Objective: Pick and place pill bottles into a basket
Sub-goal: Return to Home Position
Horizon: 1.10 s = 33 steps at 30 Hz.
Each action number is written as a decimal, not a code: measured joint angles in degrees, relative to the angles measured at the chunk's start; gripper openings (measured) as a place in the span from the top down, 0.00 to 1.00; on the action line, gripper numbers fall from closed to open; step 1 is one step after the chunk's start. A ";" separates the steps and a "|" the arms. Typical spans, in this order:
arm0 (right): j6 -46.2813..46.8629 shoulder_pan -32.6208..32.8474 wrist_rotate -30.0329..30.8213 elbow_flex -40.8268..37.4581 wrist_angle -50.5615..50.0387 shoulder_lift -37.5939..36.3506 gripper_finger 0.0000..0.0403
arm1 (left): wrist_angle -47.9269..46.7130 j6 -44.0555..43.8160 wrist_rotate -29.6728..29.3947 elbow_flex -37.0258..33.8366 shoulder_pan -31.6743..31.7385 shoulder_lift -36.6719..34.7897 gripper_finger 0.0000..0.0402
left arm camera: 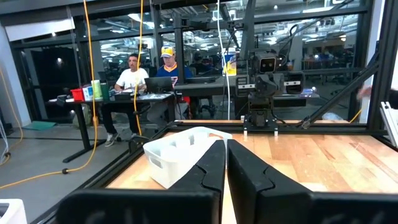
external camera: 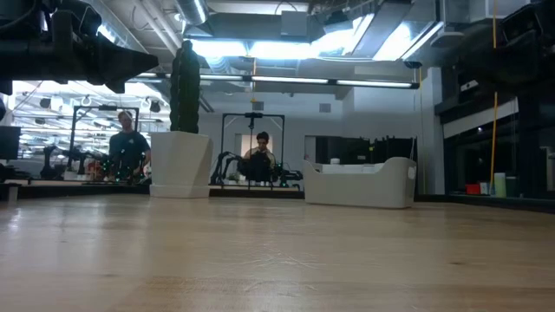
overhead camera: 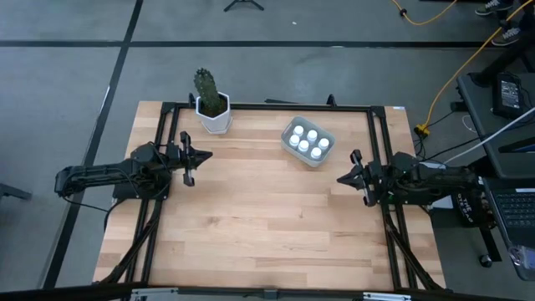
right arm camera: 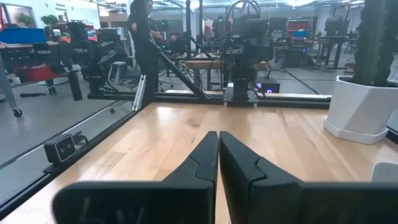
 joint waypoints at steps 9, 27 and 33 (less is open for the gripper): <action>-0.09 -0.02 -0.01 0.00 0.01 0.00 0.95 | 0.00 0.00 0.00 0.00 0.00 0.00 0.98; -0.04 -0.02 -0.05 0.00 0.01 0.00 0.95 | 0.00 0.00 0.00 0.00 0.00 0.00 0.98; -0.01 -0.02 -0.07 0.00 0.01 0.00 0.95 | 0.00 -0.01 0.00 0.00 -0.01 0.00 0.98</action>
